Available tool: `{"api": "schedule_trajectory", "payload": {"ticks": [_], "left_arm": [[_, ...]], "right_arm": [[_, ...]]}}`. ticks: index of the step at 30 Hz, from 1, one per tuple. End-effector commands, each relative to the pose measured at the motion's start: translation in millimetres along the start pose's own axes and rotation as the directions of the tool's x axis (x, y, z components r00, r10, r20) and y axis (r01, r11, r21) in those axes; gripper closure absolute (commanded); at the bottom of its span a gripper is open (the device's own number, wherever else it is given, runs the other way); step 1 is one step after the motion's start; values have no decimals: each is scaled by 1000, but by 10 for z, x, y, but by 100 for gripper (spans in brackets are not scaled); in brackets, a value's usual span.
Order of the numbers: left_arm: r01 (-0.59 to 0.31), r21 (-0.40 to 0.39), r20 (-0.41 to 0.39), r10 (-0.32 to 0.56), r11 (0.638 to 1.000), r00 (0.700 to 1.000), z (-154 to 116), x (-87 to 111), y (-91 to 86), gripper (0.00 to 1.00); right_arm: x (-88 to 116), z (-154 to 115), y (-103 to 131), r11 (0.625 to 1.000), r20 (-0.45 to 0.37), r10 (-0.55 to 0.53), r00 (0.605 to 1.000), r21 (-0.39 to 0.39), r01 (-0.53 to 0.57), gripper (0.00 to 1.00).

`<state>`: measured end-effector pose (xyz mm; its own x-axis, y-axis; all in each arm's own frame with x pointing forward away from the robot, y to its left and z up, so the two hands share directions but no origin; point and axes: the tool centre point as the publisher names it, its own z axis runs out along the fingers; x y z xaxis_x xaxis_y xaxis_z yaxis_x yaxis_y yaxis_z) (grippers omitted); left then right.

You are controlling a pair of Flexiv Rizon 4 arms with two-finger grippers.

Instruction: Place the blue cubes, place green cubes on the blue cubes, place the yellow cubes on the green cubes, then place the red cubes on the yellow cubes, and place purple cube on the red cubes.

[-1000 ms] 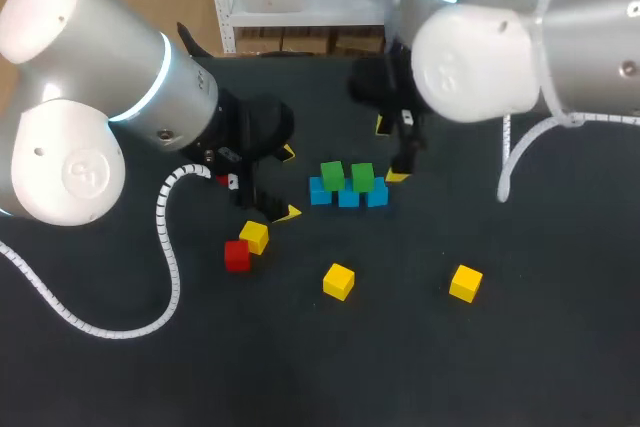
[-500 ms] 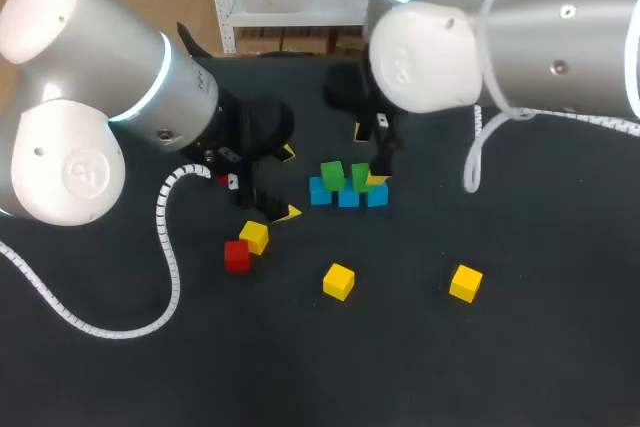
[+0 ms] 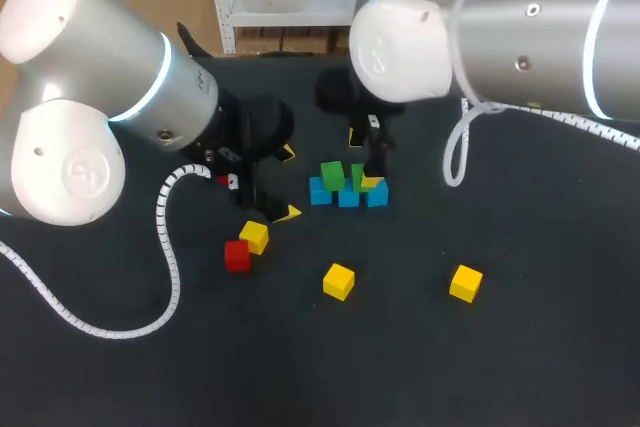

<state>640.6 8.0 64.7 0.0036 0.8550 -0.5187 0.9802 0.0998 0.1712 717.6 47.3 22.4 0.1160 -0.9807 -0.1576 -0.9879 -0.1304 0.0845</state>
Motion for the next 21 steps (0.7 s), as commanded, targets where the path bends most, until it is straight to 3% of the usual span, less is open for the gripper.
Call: {"api": "schedule_trajectory", "payload": {"ticks": [1,9,10,12,17,18,21], "left_arm": [[-3,1,6,3,1000,1000,-4,18,1,0],[-3,1,6,3,1000,1000,-4,18,1,0],[-3,1,6,3,1000,1000,-4,18,1,0],[-3,1,6,3,1000,1000,-4,18,1,0],[-3,1,6,3,1000,1000,-4,18,1,0],[-3,1,6,3,1000,1000,-4,18,1,0],[-3,1,6,3,1000,1000,-4,18,1,0]], "right_arm": [[10,41,-2,1000,-1,4,1000,-3,-4,0],[20,66,7,1000,-3,10,1000,4,-10,0],[21,67,8,1000,-3,10,1000,6,-10,8],[27,62,18,1000,-2,11,1000,12,-11,51],[51,46,35,1000,-5,14,1000,22,-14,83],[56,44,40,1000,-5,15,1000,22,-15,99],[68,33,62,1000,-5,17,1000,25,-17,100]]}}
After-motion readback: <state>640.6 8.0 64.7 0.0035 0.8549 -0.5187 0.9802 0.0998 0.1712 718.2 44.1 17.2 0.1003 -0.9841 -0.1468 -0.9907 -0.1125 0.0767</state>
